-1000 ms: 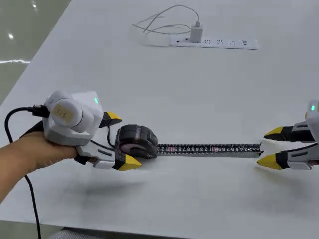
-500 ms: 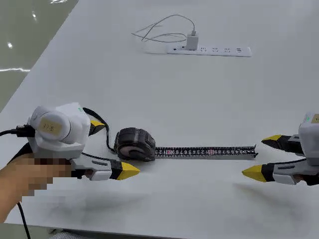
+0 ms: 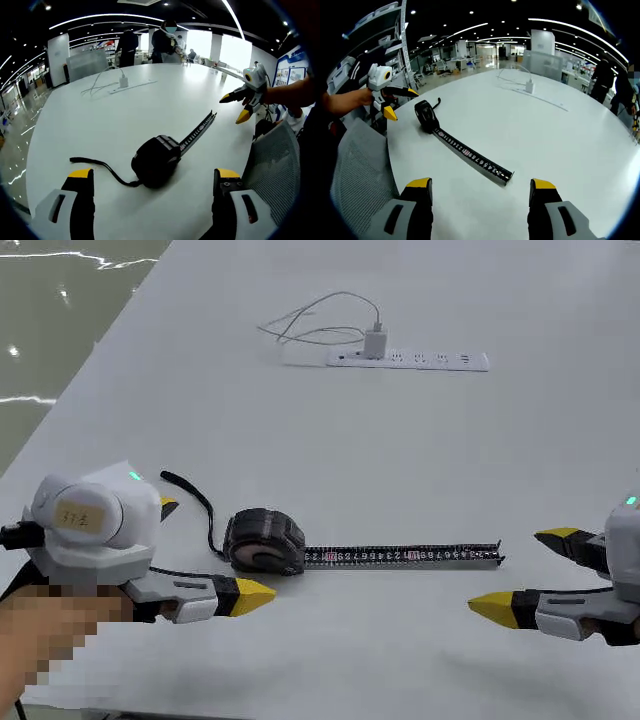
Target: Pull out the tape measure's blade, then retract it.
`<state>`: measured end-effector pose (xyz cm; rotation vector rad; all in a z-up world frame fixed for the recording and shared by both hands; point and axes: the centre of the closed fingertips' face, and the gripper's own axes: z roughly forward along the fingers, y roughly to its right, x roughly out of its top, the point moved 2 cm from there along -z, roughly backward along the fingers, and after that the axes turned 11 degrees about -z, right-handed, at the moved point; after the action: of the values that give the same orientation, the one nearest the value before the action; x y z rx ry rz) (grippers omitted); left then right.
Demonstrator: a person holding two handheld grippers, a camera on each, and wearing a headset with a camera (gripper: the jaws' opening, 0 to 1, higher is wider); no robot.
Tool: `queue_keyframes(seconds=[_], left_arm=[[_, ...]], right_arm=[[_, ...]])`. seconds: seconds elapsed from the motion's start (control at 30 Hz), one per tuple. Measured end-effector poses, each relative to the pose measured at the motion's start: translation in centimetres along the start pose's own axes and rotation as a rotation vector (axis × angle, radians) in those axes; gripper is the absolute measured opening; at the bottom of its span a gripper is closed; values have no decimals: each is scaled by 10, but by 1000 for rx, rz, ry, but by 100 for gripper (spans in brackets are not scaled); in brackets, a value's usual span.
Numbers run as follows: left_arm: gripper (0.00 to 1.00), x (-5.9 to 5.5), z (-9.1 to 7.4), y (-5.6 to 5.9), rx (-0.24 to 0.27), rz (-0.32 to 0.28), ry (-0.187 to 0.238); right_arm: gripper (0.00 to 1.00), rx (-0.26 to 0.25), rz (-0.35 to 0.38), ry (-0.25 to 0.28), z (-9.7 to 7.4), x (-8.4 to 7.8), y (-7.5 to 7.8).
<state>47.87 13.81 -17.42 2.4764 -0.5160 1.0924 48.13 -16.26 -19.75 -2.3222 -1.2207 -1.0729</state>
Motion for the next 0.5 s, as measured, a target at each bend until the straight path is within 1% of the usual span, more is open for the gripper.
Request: queue_keyframes(seconds=[0.07, 0.13, 0.17, 0.2, 0.3, 0.37, 0.43, 0.5], left_arm=[[97, 0, -4, 1, 7, -26, 6], [98, 3, -8, 5, -5, -42, 31], [99, 4, -11, 7, -7, -59, 45], [99, 3, -13, 8, -7, -62, 42], [99, 2, -18, 10, 11, -71, 44], [99, 2, -23, 11, 25, -84, 52], [99, 2, -27, 11, 37, -95, 68], [99, 3, -32, 10, 53, -104, 85]], right_arm=[[80, -5, 2, -2, -3, 0, -4], [84, -19, 3, -2, -7, 0, -7], [85, -26, 6, 5, -11, 1, -8], [87, -34, 9, 10, -13, 1, -9], [90, -52, 20, 17, -20, 1, -11], [92, -63, 41, 27, -25, 3, -12], [94, -76, 46, 37, -29, 4, -13], [94, -75, 55, 46, -33, 5, -17]])
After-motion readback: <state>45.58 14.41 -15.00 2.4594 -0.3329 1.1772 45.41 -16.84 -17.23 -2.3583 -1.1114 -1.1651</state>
